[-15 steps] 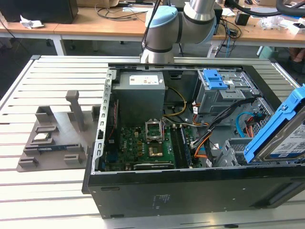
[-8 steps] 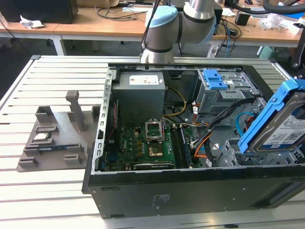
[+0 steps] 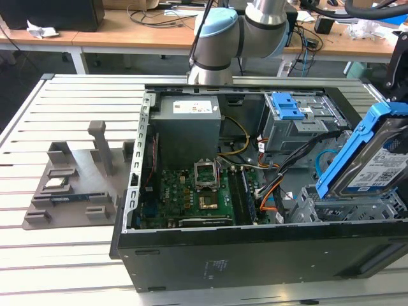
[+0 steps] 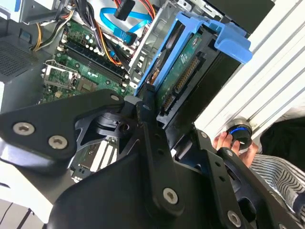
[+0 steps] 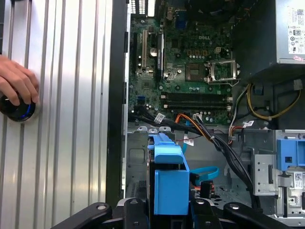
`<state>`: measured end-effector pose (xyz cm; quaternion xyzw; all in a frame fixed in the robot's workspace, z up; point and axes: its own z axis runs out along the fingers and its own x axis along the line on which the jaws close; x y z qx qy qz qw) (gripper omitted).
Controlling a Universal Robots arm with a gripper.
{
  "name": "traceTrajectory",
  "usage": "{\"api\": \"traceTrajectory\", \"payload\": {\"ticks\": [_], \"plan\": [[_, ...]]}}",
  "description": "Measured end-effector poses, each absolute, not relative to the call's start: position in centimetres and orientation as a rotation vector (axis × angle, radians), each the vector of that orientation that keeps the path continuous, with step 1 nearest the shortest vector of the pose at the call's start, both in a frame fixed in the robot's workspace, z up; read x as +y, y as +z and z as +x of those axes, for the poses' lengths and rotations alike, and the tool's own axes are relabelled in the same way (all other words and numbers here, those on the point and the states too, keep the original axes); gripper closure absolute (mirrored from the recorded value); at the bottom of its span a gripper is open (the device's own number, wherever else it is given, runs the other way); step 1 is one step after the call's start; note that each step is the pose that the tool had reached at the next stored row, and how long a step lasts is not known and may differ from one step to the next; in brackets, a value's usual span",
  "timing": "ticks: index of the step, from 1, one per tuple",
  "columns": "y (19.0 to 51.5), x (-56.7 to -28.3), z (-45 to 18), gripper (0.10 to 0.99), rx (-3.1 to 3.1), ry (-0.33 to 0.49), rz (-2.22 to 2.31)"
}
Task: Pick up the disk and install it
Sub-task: 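Pick up the disk, then insert the disk into the insertion slot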
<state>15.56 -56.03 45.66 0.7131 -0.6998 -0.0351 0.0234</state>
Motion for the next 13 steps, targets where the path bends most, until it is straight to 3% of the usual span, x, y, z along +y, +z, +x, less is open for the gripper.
{"api": "traceTrajectory", "payload": {"ticks": [13], "plan": [[45.42,-55.96,15.41,0.722,-2.167,-0.109,2.207]]}}
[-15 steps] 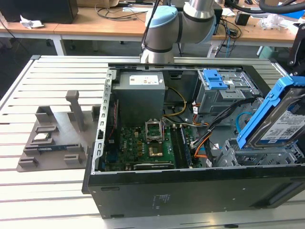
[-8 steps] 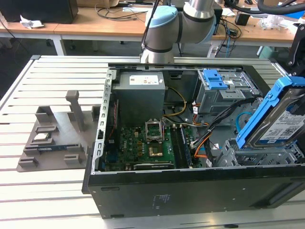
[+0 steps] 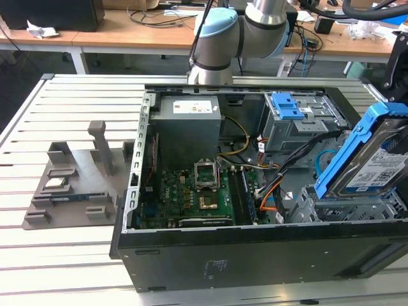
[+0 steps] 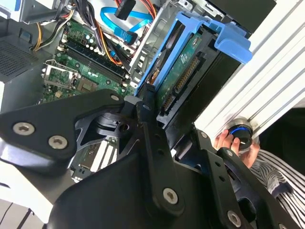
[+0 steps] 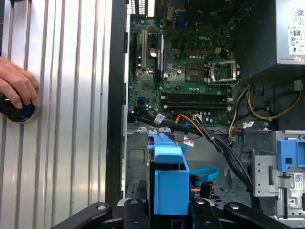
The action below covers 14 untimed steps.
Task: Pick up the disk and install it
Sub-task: 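Insert the disk into the insertion slot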
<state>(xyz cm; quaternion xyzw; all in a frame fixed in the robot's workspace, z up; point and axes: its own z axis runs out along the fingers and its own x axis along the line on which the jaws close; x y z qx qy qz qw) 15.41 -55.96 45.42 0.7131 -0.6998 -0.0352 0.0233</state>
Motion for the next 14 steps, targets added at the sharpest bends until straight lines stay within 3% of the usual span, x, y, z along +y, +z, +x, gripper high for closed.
{"api": "traceTrajectory", "payload": {"ticks": [14], "plan": [[43.0,-54.9,15.4,0.722,-2.164,-0.103,2.204]]}}
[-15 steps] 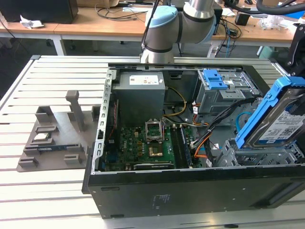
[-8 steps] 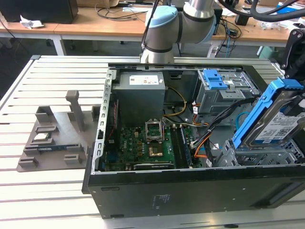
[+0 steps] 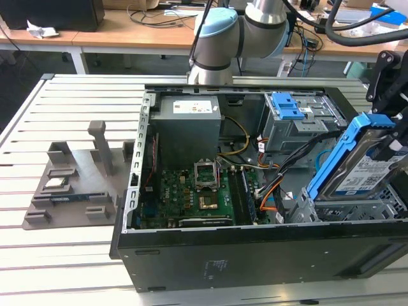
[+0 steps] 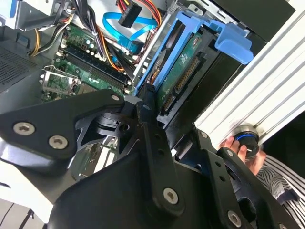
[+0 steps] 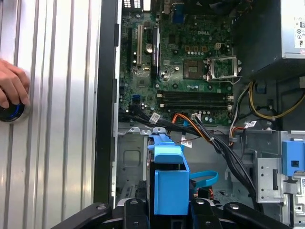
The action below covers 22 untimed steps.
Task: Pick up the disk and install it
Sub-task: 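Insert the disk into the insertion slot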
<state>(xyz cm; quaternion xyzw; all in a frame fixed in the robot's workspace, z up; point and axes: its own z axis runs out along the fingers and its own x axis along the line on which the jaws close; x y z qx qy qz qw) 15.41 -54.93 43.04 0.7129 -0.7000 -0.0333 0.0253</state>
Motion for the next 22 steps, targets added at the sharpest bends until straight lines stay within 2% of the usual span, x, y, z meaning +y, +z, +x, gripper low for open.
{"api": "traceTrajectory", "payload": {"ticks": [22], "plan": [[38.7,-54.9,15.4,0.722,-2.163,-0.102,2.203]]}}
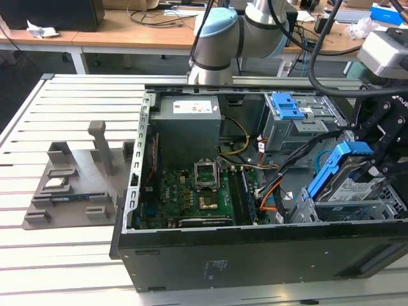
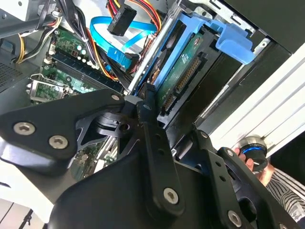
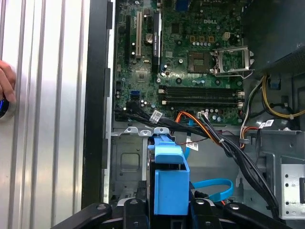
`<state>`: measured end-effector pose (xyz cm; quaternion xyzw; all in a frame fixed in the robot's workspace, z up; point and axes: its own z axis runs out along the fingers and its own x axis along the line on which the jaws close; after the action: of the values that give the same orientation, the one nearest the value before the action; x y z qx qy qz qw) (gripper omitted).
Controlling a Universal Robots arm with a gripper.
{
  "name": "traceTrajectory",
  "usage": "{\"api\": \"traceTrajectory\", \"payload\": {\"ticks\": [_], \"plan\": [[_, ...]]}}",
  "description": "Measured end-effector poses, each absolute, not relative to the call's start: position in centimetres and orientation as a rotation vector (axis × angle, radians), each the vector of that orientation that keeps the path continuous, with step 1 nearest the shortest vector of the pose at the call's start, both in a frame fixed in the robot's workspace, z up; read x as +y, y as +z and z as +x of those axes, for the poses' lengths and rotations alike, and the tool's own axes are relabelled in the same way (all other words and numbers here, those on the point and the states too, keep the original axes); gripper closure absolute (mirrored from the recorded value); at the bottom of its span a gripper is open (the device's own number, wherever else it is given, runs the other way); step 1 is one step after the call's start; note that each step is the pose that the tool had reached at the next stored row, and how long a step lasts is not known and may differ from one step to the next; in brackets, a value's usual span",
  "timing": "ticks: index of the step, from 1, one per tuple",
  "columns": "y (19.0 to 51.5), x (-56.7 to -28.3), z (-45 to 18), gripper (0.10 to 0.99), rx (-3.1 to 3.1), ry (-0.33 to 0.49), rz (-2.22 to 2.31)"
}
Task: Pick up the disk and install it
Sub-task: 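Insert the disk into the insertion slot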
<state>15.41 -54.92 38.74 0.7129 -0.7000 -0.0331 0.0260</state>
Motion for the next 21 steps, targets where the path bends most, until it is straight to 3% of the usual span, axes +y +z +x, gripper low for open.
{"api": "traceTrajectory", "payload": {"ticks": [5,6,11,14,15,17,21], "plan": [[38.72,-54.93,15.41,0.714,-2.163,-0.102,2.203],[38.72,-54.93,15.41,0.651,-2.163,-0.102,2.203],[38.71,-54.93,15.41,0.663,-2.163,-0.102,2.203],[38.71,-54.92,15.41,0.851,-2.163,-0.102,2.203],[38.7,-54.92,15.41,0.851,-2.163,-0.102,2.203],[38.7,-54.92,15.41,0.973,-2.163,-0.102,2.203],[38.69,-54.92,15.41,0.98,-2.163,-0.102,2.203]]}}
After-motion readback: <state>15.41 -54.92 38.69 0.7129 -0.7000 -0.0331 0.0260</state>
